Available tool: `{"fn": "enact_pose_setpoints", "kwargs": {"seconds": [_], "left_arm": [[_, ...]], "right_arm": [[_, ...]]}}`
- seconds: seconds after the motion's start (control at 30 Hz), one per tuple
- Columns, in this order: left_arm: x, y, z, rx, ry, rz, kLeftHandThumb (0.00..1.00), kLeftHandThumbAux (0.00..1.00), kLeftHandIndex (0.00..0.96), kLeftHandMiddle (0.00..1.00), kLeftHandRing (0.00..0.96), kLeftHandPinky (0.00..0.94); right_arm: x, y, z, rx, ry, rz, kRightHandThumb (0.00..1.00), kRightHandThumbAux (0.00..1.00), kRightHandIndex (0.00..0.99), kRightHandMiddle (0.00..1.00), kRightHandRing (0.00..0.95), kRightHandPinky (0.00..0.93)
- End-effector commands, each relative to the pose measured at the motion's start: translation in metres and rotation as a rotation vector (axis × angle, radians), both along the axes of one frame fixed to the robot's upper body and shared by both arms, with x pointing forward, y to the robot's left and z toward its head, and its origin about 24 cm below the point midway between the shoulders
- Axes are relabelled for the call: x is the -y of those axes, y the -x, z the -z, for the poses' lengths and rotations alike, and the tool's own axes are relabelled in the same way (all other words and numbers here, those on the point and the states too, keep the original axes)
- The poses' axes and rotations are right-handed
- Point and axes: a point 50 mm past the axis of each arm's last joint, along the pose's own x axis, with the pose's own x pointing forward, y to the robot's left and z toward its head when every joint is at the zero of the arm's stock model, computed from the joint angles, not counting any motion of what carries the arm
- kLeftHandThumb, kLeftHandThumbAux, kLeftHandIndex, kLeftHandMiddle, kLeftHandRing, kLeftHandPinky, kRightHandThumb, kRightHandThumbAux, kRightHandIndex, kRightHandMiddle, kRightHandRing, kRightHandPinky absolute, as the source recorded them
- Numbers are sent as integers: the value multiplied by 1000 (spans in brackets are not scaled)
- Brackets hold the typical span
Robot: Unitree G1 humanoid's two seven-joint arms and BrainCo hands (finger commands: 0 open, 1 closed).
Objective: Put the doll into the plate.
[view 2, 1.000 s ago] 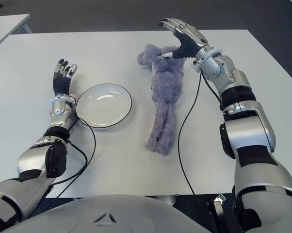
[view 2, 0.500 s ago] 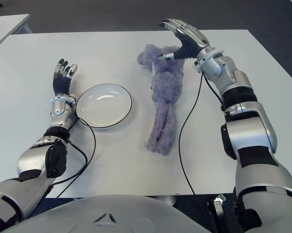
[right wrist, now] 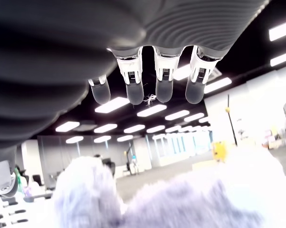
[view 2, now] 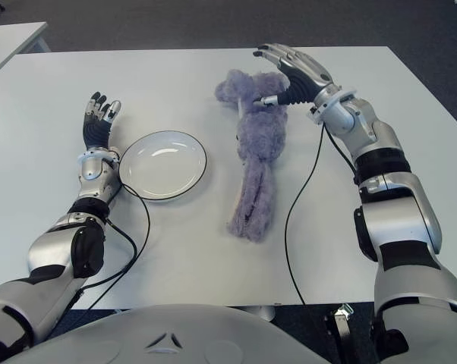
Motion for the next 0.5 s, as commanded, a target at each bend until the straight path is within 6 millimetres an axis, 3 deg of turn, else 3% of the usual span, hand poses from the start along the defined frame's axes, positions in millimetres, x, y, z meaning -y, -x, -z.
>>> {"fn": "enact_pose_setpoints", "kwargs": {"seconds": [0.03, 0.5], "left_arm": [[23, 100, 118, -448, 177, -55, 0, 571, 32, 85, 38, 0], [20, 101, 118, -446, 180, -62, 0, 594, 31, 79, 35, 0]], "right_arm": [[14, 18, 20, -89, 30, -9, 189, 468, 0, 0, 0, 39], [24, 32, 34, -172, 79, 28, 220, 449, 0, 0, 0, 108]]}}
